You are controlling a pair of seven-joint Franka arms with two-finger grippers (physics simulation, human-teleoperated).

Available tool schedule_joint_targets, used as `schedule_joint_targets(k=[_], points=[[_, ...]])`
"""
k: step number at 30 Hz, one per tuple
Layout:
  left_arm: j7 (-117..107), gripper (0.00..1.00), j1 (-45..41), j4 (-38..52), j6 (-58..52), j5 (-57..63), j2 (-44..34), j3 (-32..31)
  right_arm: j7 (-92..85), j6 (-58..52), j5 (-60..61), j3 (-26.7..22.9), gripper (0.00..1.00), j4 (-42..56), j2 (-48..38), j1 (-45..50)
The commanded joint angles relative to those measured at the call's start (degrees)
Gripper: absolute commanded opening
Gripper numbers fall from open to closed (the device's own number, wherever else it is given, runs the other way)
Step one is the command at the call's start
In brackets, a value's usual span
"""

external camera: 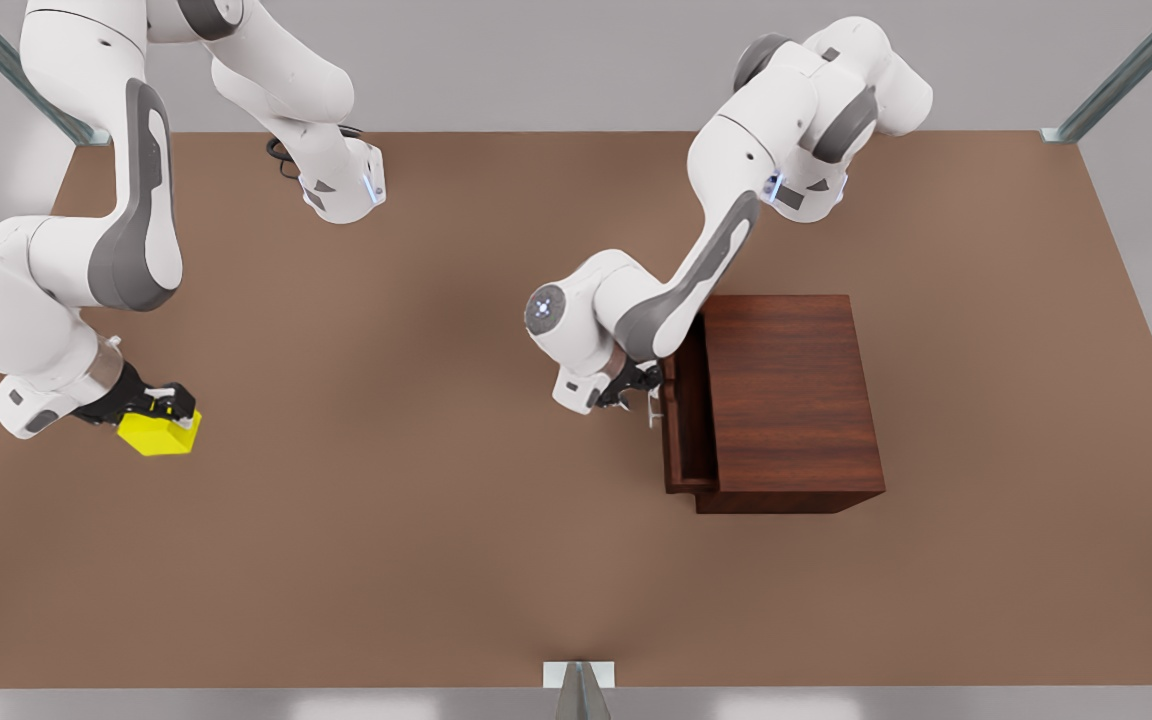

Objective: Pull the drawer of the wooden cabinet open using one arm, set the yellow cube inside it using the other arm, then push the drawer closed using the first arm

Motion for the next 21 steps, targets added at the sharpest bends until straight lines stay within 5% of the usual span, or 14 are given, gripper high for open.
schedule_joint_targets(k=[1, 21], points=[[-1.93, 0.64, -0.06, 0.33, 0.59, -0.06, 0.01, -0.14, 2.35, -2.63, -0.48, 0.11, 0.58, -0.06, -0.06, -0.01], [-5.19, 0.64, -1.90, 7.10, 3.84, -0.24, 3.71, -2.78, 3.75, 0.27, 0.57, 1.86, 0.58, 1.08, 2.49, 2.80]])
